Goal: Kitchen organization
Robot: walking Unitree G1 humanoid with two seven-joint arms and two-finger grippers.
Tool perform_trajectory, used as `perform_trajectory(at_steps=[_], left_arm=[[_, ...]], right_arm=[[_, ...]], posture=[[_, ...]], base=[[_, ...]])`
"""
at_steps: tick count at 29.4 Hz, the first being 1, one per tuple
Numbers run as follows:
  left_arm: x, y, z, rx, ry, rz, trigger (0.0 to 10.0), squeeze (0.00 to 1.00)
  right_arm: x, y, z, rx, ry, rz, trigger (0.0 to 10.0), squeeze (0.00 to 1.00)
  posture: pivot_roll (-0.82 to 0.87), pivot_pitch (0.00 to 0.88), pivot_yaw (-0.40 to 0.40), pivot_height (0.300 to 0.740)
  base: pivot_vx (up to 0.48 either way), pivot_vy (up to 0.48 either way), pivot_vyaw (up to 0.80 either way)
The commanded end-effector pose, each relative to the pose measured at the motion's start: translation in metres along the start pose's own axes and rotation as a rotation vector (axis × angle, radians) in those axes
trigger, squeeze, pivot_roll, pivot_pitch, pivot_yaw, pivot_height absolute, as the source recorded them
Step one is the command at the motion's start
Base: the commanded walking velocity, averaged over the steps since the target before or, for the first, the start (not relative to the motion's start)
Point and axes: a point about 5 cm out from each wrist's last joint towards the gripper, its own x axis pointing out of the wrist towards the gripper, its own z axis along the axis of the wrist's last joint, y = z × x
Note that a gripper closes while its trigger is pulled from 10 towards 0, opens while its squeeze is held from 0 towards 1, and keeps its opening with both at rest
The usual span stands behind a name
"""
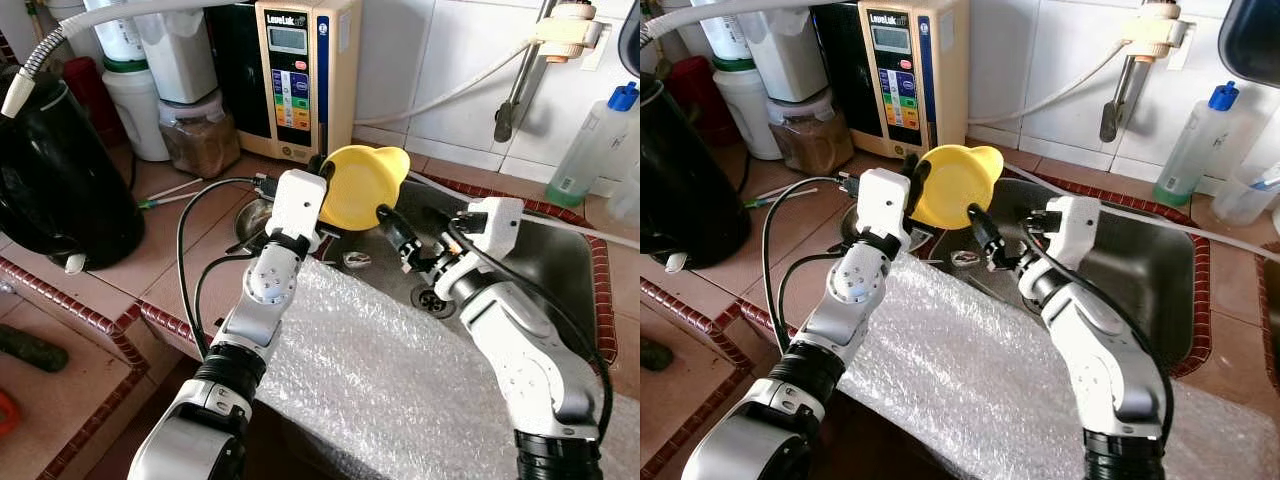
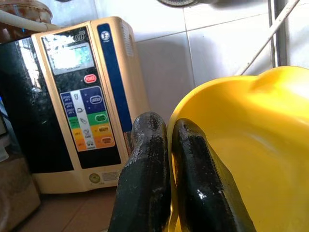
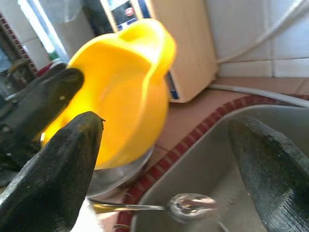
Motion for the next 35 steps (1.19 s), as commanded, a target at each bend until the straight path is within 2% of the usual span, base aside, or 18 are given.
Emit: perform_trajectory(at_steps=[1,10,11,12,13,18,25,35], left_arm=[[0.002,-0.001,0.008,-0.011,-0.037,-0.005,0.0,0.0],[0.003,-0.006,0.013,-0.028,-0.06,-0.028,0.0,0.0],[0.002,-0.007,0.013,-0.028,-0.061,-0.03,0.0,0.0],[0.002,-0.007,0.013,-0.028,-0.061,-0.032,0.0,0.0],[0.002,-0.009,0.014,-0.031,-0.064,-0.037,0.0,0.0],[0.0,-0.011,0.014,-0.038,-0.063,-0.045,0.0,0.0],[-0.001,-0.011,0.012,-0.042,-0.058,-0.044,0.0,0.0],[-0.001,-0.01,0.013,-0.041,-0.059,-0.042,0.0,0.0]], right_arm=[[0.002,0.0,0.001,0.005,0.003,-0.008,10.0,0.0],[0.021,0.003,-0.003,0.029,0.0,-0.055,10.0,0.0],[0.024,0.003,-0.004,0.03,-0.002,-0.061,9.5,0.0],[0.025,0.003,-0.004,0.03,-0.003,-0.065,9.5,0.0],[0.029,0.003,-0.004,0.035,-0.009,-0.073,0.2,0.0],[0.034,0.001,-0.003,0.03,-0.02,-0.103,0.0,0.0],[0.03,-0.012,-0.002,0.044,-0.036,-0.17,0.0,0.0],[0.031,-0.017,-0.006,0.075,-0.017,-0.201,0.0,0.0]], posture=[[-0.04,0.0,0.043,0.74],[-0.03,0.0,0.044,0.74],[-0.03,0.0,0.043,0.74],[-0.03,0.0,0.042,0.74],[-0.03,0.0,0.039,0.74],[-0.02,0.0,0.035,0.74],[-0.03,0.0,0.035,0.74],[-0.03,0.0,0.036,0.74]], base=[[0.0,0.0,0.0],[0.0,0.0,0.0],[0.0,0.0,0.0],[0.0,0.0,0.0],[0.0,0.0,0.0],[0.0,0.0,0.0],[0.0,0.0,0.0],[0.0,0.0,0.0]])
